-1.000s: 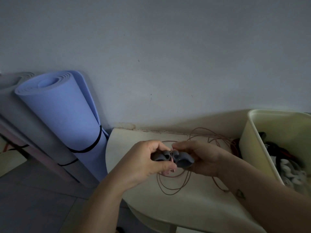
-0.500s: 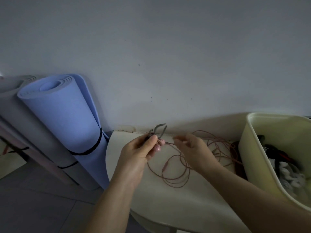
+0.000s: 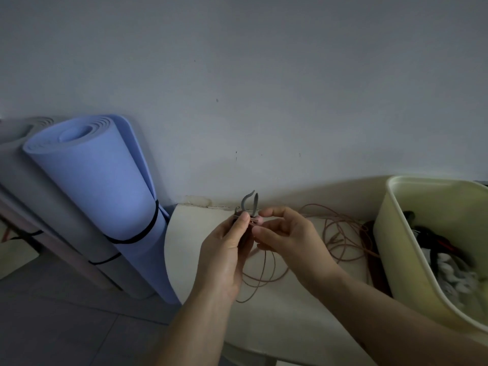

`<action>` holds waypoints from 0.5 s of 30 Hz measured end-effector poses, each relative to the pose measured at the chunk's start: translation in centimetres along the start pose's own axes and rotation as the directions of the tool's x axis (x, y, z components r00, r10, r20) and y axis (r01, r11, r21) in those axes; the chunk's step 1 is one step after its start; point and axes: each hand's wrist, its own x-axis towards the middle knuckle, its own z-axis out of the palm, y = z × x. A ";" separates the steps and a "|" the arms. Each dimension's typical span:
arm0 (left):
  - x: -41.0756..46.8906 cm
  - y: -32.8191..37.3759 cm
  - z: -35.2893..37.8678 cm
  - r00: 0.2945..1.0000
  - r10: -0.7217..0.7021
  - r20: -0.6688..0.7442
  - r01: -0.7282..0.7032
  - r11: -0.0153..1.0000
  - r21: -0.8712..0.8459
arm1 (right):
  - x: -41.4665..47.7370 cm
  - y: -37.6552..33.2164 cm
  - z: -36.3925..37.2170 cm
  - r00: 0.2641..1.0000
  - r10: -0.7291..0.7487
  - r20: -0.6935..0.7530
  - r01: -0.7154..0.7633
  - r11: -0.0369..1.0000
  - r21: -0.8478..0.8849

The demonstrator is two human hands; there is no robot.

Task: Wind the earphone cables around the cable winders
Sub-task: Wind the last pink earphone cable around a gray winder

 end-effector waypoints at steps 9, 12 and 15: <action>0.6 1.0 -1.1 0.998 -0.046 0.050 0.031 0.961 0.274 | 0.5 -0.9 -1.5 0.993 0.001 0.117 0.011 0.995 -0.099; 0.5 1.2 -1.1 0.996 -0.016 0.088 -0.012 0.953 0.302 | 0.7 -1.1 -1.8 0.990 0.031 0.141 -0.022 0.997 -0.070; 0.4 0.8 -1.0 0.997 0.042 0.071 -0.061 0.954 0.292 | 0.9 -1.1 -1.9 0.983 0.087 0.164 -0.099 0.992 0.071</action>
